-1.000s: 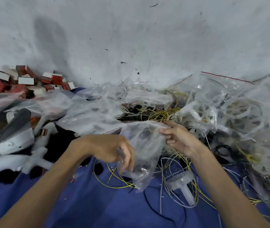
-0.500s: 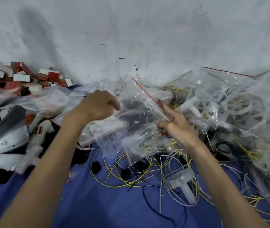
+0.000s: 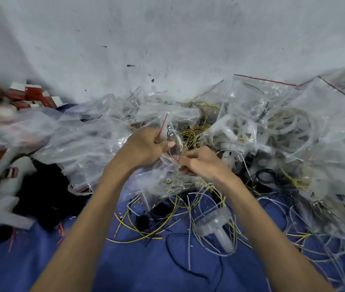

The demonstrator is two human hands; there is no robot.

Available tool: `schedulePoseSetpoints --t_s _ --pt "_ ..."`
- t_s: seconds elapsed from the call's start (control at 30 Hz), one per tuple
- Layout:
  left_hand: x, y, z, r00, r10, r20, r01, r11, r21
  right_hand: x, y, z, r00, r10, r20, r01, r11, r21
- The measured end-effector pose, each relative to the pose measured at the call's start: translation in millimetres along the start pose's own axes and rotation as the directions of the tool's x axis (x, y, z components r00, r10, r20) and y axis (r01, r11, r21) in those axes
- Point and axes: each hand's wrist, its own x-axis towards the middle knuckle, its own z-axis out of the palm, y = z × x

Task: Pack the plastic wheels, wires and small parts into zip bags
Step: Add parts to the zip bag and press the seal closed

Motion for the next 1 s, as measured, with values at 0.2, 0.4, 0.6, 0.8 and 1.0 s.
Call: schedulePoseSetpoints --t_s 0.2,0.4,0.6,0.8,1.0 --pt "-3.0 -13.3 -26.9 1.0 -0.022 -0.012 0.024 0.978 0.206 -11.4 -4.3 -15.9 0.996 -0.012 0.087 0.013 1.0 -0.017" --pt "-6.1 -29.2 -41.8 0.985 -0.108 0.134 0.066 0.956 0.287 -79.8 -5.1 -41.4 0.903 0.146 0.404 0.28 0.513 -0.811" --pt "-10.7 -10.4 -38.3 0.968 0.104 0.227 -0.139 0.98 0.144 -84.8 7.0 -42.5 0.873 0.104 0.477 0.343 0.566 -0.75" --pt "-16.9 10.1 -28.8 0.897 0.213 0.387 -0.321 0.916 0.24 -55.8 -4.2 -85.4 0.96 -0.102 0.262 0.187 0.928 -0.322" --pt "-27.3 24.2 -23.5 0.895 0.238 0.378 -0.331 0.921 0.205 -50.5 -8.8 -77.4 0.961 -0.182 0.211 0.245 0.91 -0.333"
